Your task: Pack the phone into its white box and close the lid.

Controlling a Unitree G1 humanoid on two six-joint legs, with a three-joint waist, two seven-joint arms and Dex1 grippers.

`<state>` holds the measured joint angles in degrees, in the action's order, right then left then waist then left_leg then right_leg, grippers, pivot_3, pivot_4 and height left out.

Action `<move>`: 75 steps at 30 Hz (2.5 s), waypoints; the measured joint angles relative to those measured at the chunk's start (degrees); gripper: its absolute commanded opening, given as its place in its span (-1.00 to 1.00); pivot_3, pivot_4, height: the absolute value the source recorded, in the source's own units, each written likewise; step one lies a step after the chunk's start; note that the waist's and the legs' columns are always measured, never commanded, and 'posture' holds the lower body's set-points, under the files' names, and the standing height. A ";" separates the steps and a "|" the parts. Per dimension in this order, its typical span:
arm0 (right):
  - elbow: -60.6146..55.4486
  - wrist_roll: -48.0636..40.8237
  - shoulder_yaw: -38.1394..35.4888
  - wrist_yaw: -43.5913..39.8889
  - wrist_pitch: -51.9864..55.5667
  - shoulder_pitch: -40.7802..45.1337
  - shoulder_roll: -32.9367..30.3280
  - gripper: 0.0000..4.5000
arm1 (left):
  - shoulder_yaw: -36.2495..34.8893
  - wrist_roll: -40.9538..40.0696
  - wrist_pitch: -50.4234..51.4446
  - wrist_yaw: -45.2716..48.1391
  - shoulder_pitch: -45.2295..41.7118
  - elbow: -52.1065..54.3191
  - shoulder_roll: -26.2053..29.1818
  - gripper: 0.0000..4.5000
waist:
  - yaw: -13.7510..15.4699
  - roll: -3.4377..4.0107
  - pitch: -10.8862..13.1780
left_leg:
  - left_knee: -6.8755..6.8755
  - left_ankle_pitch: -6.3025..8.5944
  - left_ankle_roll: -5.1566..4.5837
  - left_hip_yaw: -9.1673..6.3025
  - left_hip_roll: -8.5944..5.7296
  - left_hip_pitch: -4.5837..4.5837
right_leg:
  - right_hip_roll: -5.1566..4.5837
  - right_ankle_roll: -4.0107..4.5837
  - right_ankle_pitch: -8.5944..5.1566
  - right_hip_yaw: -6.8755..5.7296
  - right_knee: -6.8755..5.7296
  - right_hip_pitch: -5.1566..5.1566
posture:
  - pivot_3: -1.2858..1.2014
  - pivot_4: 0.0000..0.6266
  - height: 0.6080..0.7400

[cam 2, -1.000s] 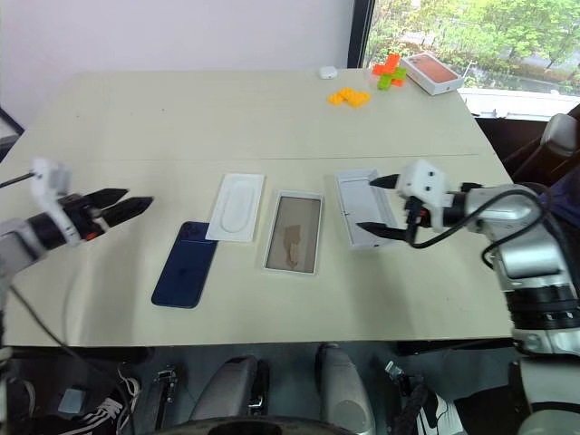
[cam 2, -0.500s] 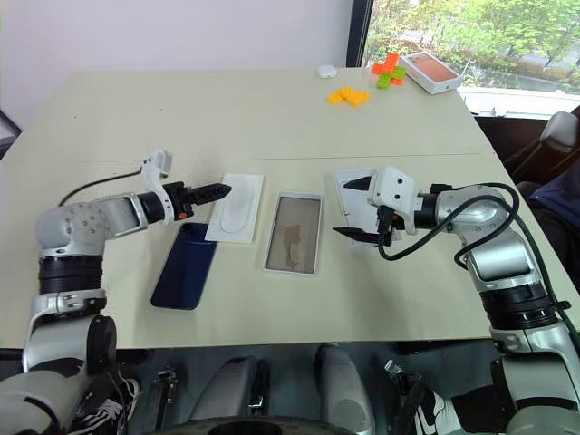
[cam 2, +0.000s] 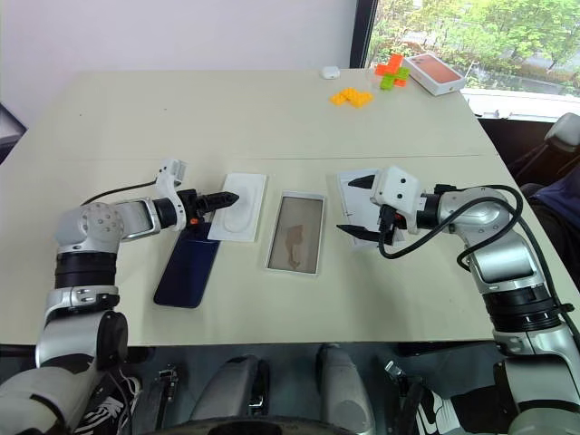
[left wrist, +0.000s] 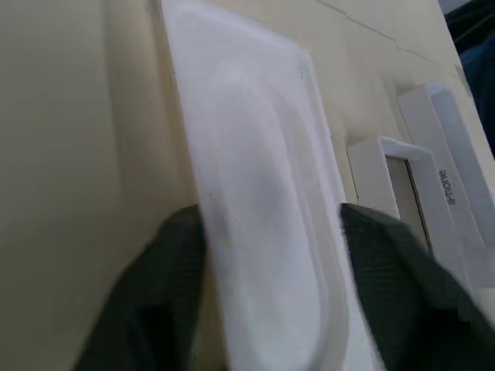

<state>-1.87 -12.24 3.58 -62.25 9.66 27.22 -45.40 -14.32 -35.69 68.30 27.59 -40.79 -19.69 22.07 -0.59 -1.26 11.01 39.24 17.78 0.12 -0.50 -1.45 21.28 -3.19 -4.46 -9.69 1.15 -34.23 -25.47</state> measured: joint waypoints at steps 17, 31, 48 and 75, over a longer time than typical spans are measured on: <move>-0.46 -0.01 0.00 0.54 0.11 0.15 0.00 1.00 | -14.96 -7.11 10.97 -5.75 -2.92 0.12 -0.04 -0.98 | -0.12 -0.02 0.01 | 0.00 0.00 0.00 -0.03 0.02 0.00 | 0.01 -0.01 0.00 -0.02 0.00 -0.01 | 0.03 -0.52 1.00; -0.68 -2.06 -0.41 -3.38 0.90 -1.74 -1.62 1.00 | -12.79 -16.93 23.72 -27.93 3.03 29.00 -15.22 -0.98 | -0.37 -0.04 0.02 | -0.05 -0.07 0.16 -0.08 0.00 -0.07 | 0.03 -0.12 0.07 0.02 0.01 0.04 | 0.03 -0.52 1.00; -0.67 -1.80 -0.41 -2.63 0.90 -1.71 -1.66 1.00 | -9.06 -17.05 23.73 -34.82 6.79 32.21 -23.28 -0.98 | -0.05 -0.05 0.02 | -0.03 -0.09 0.16 -0.06 -0.04 -0.01 | 0.06 -0.11 0.06 0.04 0.09 0.06 | 0.03 -0.52 1.00; -0.67 -1.36 -0.41 -2.04 0.88 -1.70 -1.66 1.00 | -6.77 -9.10 23.70 -30.86 6.77 36.23 -24.57 0.48 | -0.06 -0.05 0.02 | -0.03 -0.09 0.15 -0.06 -0.03 -0.01 | 0.09 -0.11 0.06 0.06 0.11 0.06 | 0.03 -0.52 1.00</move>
<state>-2.55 -13.59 3.17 -64.29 10.54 25.51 -47.06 -21.09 -44.79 92.00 -3.27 -34.02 16.54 -2.49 -0.66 -1.32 11.04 39.22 17.69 0.27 -0.56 -1.48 21.28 -3.10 -4.57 -9.63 1.20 -34.13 -25.41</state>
